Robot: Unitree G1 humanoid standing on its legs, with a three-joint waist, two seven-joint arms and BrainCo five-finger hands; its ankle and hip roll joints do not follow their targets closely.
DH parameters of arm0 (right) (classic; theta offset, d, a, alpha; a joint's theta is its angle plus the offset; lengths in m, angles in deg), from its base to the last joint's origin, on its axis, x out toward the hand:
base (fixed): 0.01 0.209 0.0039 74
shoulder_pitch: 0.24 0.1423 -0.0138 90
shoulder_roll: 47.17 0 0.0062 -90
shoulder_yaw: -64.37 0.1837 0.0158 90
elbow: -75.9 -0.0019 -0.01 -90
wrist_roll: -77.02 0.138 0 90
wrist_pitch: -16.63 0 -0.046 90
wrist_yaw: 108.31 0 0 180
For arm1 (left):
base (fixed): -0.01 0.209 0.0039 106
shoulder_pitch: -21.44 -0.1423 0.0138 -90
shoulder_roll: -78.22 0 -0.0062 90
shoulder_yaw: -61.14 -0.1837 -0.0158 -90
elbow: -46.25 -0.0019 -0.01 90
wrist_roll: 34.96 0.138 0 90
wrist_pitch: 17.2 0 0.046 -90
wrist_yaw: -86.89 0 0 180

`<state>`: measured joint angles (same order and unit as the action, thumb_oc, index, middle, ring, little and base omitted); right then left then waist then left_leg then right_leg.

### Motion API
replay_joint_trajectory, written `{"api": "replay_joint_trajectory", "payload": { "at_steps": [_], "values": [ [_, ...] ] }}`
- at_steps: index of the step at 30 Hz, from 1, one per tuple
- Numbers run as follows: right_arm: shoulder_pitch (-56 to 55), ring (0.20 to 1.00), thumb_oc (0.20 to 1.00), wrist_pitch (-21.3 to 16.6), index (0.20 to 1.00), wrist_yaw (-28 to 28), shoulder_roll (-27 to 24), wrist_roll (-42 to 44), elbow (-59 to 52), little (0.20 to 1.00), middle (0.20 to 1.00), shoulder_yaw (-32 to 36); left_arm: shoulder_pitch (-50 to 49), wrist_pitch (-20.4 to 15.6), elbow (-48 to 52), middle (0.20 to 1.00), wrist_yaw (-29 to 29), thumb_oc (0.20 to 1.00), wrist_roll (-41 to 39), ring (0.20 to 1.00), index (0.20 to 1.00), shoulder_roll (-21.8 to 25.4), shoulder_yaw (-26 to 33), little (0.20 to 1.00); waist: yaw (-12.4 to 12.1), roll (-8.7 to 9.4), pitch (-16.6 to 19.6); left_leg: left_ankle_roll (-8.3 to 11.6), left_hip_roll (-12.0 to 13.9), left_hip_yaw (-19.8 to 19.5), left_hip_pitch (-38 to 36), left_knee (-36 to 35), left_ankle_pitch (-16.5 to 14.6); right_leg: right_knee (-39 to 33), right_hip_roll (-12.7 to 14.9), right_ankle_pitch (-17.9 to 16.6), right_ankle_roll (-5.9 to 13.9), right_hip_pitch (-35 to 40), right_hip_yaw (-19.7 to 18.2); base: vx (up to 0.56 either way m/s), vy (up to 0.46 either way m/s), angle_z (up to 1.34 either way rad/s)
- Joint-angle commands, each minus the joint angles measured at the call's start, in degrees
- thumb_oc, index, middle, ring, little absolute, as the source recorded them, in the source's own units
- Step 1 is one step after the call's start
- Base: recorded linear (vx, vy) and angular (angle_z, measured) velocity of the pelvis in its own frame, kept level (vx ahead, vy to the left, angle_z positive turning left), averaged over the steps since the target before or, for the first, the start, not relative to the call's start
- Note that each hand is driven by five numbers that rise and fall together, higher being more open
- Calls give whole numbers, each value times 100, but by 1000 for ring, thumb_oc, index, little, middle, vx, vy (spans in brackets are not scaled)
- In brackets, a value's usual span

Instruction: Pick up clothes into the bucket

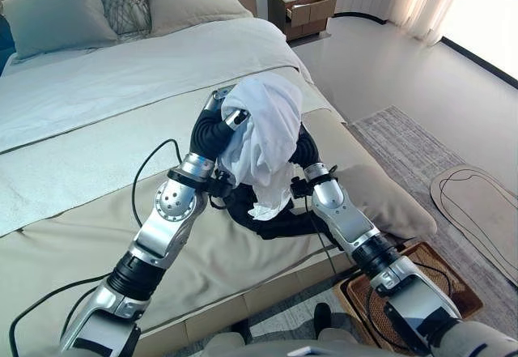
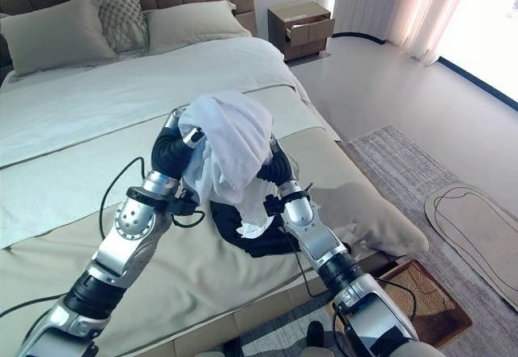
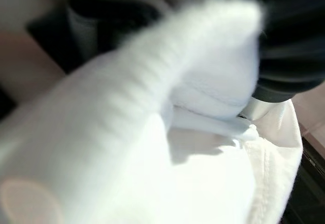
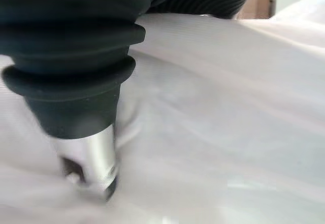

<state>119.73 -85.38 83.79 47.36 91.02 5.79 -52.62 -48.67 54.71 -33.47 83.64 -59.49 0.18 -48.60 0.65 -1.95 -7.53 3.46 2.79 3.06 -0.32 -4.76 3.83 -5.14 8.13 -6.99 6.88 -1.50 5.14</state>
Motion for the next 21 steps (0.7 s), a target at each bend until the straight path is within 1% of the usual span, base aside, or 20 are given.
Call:
{"api": "replay_joint_trajectory", "payload": {
  "at_steps": [1,2,3,4,5,7,9,11,12,15,17,18,19,20,21],
  "values": [
    [133,200,200,-472,200,-329,297,683,-528,200,200,128,-28,-246,436,200,158,200,-471,200,200,2,51,200,-25,306,161,-119,-178,-84,22,542,-504,263,166,265,200,201,262,0,0,0],
    [132,200,200,-474,200,-332,296,686,-526,200,200,127,-31,-246,436,200,160,200,-473,200,200,1,53,200,-24,305,161,-119,-177,-84,20,541,-504,263,166,265,200,202,262,0,0,0],
    [83,200,200,-490,200,-499,272,951,-551,200,200,98,-83,-248,395,200,243,200,-572,200,200,-18,70,200,-27,314,161,-120,-176,-74,17,536,-503,264,166,264,197,202,270,0,0,0],
    [83,200,200,-490,200,-499,272,952,-551,200,200,98,-83,-248,395,200,243,200,-572,200,200,-18,70,200,-27,314,161,-120,-176,-74,17,536,-503,264,166,264,197,202,270,0,0,0],
    [-9,200,200,-487,200,-851,210,1381,-570,200,200,68,-164,-245,260,200,442,200,-865,200,200,-97,116,200,-22,337,172,-115,-174,-57,3,529,-503,260,167,261,200,214,275,0,0,0],
    [-69,200,200,-491,200,-941,160,1501,-574,200,200,60,-198,-248,173,200,508,200,-974,200,200,-147,135,200,-17,344,184,-113,-174,-55,-2,524,-506,259,163,262,199,219,273,0,0,0],
    [-206,200,200,-502,200,-1164,128,1885,-563,200,200,54,-269,-172,-86,200,737,200,-1501,200,200,-377,91,200,4,373,213,-106,-169,-43,-26,518,-509,248,160,258,198,235,273,0,0,0],
    [-239,200,200,-508,200,-1201,138,1989,-526,200,200,60,-266,-146,-159,200,785,200,-1640,200,200,-459,63,200,13,372,224,-105,-164,-41,-32,516,-511,246,159,260,197,246,279,0,0,0],
    [-308,200,200,-538,200,-1240,217,2312,-421,200,200,97,-207,-126,-304,200,794,200,-1822,200,200,-623,-12,200,28,378,236,-105,-161,-48,-44,510,-510,244,154,262,194,256,283,0,0,0],
    [-397,200,200,-546,200,-1279,259,2526,-427,200,200,148,-176,-135,-345,200,784,200,-1827,200,200,-696,-20,200,37,382,251,-100,-162,-50,-46,507,-508,239,153,264,197,267,285,0,0,0],
    [-601,200,200,-615,200,-1374,263,2979,-554,200,200,393,-228,-170,-448,200,678,200,-1546,200,200,-721,71,200,51,393,276,-98,-157,-54,-54,505,-513,242,156,274,197,276,295,0,0,0],
    [-603,200,200,-615,200,-1376,262,2981,-556,200,200,394,-230,-170,-446,200,676,200,-1544,200,200,-722,69,200,50,393,277,-98,-157,-55,-54,505,-513,242,156,274,197,276,296,0,0,0],
    [-793,200,200,-680,200,-1495,264,3419,-737,200,200,626,-340,-186,-548,200,624,200,-1468,200,200,-751,180,200,64,401,288,-100,-160,-49,-61,504,-518,248,152,278,197,281,298,0,0,0],
    [-797,200,200,-679,200,-1498,262,3422,-739,200,200,626,-342,-187,-548,291,624,291,-1467,291,291,-752,179,291,62,400,290,-100,-160,-49,-61,505,-519,248,152,279,197,282,297,0,0,0],
    [-863,200,200,-692,200,-1569,268,3568,-783,200,200,709,-399,-179,-625,460,626,460,-1463,460,460,-790,208,460,68,409,297,-101,-158,-41,-69,502,-522,250,150,281,196,284,295,0,0,0]
  ]
}}
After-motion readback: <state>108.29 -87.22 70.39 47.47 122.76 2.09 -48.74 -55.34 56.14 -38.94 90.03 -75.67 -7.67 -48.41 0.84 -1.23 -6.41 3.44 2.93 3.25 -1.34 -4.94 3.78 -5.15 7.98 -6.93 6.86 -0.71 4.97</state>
